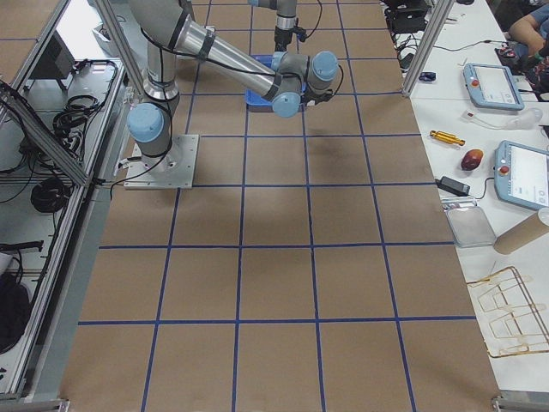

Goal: Assemble white blocks and place on blue tray

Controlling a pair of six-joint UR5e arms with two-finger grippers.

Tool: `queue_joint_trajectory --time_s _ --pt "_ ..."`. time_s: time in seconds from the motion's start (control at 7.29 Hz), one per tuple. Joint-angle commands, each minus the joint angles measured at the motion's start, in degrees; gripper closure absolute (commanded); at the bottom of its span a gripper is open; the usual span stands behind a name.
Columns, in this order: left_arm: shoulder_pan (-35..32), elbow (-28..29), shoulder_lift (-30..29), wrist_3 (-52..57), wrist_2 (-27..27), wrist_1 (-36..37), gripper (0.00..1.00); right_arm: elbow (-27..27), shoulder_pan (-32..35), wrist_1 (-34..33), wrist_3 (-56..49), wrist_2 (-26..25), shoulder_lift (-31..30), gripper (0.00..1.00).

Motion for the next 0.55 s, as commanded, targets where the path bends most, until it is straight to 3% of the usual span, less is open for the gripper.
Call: queue_joint_trajectory --time_s 0.0,0.41 --pt "0.57 -0.44 0.24 0.11 0.05 -1.19 1.0 0.61 6.29 -0.49 3.96 -0.21 0.47 1.0" --pt "0.57 -2.2 -0.03 -0.58 -0.74 -1.11 1.0 8.22 12.46 -12.73 12.32 -0.48 0.65 1.0"
